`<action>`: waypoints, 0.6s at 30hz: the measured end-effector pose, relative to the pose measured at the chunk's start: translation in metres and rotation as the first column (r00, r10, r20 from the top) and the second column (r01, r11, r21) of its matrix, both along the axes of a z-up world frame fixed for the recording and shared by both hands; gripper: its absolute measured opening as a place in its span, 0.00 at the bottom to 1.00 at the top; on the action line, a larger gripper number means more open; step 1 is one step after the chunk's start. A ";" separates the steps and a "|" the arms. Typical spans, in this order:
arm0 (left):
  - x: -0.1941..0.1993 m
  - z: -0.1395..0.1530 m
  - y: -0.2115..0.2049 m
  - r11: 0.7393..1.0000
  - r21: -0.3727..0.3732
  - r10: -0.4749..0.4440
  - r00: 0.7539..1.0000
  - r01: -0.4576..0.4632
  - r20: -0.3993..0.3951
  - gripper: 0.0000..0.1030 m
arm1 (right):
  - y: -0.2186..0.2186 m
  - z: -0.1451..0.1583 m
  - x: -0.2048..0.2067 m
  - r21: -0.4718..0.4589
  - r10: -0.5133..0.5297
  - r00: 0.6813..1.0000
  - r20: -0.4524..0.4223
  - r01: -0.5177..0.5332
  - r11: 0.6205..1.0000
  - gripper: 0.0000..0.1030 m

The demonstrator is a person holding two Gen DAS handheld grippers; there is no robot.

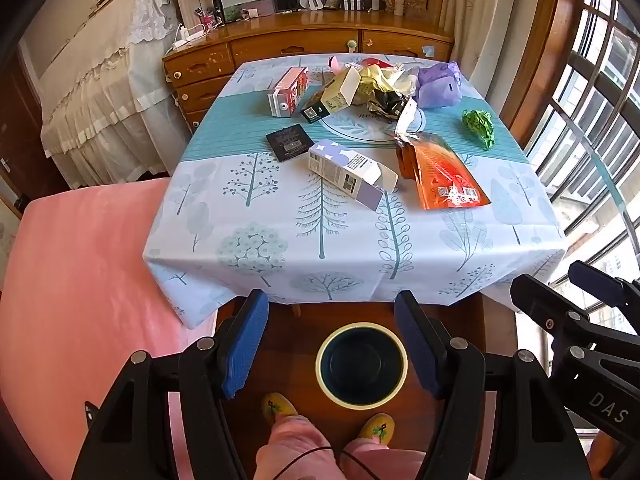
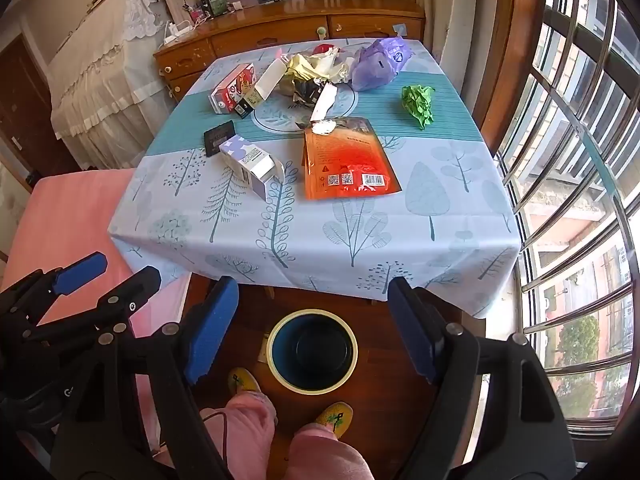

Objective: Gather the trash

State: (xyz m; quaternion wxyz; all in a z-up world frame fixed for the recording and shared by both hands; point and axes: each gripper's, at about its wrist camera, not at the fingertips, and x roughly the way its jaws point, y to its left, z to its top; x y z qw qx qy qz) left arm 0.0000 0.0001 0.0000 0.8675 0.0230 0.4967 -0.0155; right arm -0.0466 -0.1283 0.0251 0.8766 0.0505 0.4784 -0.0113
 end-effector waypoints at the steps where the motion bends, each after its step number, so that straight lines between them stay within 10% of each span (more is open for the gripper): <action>1: 0.000 0.000 0.000 1.000 0.000 -0.001 1.000 0.001 0.001 0.65 | 0.000 0.000 0.000 -0.006 -0.001 1.000 0.002 0.001 1.000 0.73; 18: 0.000 0.000 0.000 1.000 0.003 0.001 1.000 -0.001 0.000 0.65 | 0.001 0.002 0.001 -0.007 -0.001 1.000 0.001 0.001 1.000 0.73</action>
